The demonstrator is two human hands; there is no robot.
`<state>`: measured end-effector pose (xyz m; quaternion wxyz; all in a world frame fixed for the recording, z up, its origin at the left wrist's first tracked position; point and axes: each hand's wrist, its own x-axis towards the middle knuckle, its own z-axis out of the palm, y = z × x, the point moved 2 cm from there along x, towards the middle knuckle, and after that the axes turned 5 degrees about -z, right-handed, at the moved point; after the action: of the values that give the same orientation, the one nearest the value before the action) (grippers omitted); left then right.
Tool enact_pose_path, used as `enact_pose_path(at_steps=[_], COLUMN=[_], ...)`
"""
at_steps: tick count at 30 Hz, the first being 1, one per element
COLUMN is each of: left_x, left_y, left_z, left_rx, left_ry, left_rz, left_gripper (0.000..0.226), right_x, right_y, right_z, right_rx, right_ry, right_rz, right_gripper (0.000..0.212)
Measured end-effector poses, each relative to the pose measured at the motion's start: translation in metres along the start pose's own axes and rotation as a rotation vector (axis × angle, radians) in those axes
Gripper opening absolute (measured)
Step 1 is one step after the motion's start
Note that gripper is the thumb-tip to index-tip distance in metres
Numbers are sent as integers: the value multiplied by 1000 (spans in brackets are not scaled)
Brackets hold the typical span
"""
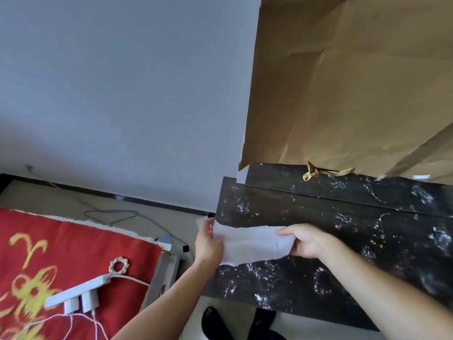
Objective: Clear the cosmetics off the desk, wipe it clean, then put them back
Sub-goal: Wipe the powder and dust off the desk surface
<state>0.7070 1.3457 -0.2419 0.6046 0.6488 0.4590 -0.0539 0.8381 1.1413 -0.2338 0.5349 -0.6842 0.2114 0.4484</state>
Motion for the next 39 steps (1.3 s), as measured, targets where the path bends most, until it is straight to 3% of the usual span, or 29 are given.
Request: enact_pose_path(at_steps=[2,8,10,12,15,16,20,25,27,33,35,37,39], left_x=[8,32,37,39,42,44,51,51,53,66,67,67,67], left_y=[-1,-1,-9,-19,-42,-50,-73,-95,-99,-100,-103,-107,-108], left_z=[8,22,23,13,-11,-17,-26,-11,-2,10,11,11,12], left_rx=[27,-95,-67,62,266,309,353,317,301,315,348,365,354], left_ry=[-17,-140,-158,-56,129,159,155,136,133,148,157,162,161], left_rz=[-7,-91,-126,-107,-96,-106,-164,-268,-256,-160,-139,-138,-131], left_gripper=[62,63,65,57,45,41,30,26,32,46,44,43,44], right_x=[5,23,30,39,46,44,49,72,84,144,139,125,120], right_y=[-6,-55,-53,-37,2,12,28,54,44,-32,-19,6,11], right_z=[0,23,38,58,85,89,94,117,109,84,106,113,103], right_rx=[-107,-725,-884,-973,-1164,-1229,-1157,-1276,-1280,-1341,-1368,-1320,-1357], right_ry=[46,367,408,287,-62,-61,200,-32,-42,387,249,31,-57], right_rz=[-67,-682,-774,-799,-767,-807,-1076,-1133,-1169,-1107,-1191,-1178,-1175], right_gripper=[21,8,11,20,42,43,19,27,34,49,53,38,28])
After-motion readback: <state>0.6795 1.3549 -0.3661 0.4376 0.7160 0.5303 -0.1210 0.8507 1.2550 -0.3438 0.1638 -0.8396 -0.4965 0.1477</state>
